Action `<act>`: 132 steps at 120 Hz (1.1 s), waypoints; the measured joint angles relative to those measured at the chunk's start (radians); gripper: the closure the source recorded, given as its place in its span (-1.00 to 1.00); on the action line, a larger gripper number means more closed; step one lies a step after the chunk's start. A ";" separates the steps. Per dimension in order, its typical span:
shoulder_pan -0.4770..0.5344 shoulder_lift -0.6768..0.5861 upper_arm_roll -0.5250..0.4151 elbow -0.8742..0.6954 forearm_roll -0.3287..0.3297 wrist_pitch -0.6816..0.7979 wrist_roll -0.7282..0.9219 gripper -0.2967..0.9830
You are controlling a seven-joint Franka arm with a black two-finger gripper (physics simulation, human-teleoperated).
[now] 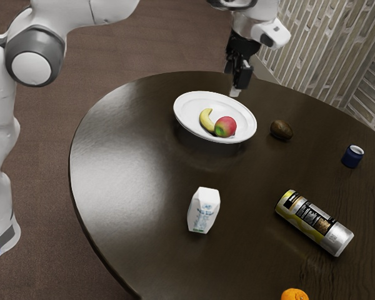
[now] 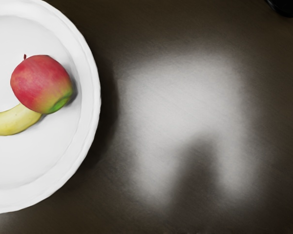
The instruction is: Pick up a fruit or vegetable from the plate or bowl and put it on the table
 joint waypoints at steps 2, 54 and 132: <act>-0.001 0.004 0.000 -0.002 -0.001 0.000 -0.002 -0.53; 0.035 0.060 0.016 -0.054 -0.099 -0.009 -0.078 -0.54; 0.308 0.056 -0.054 -0.307 -0.177 0.267 -0.419 -0.54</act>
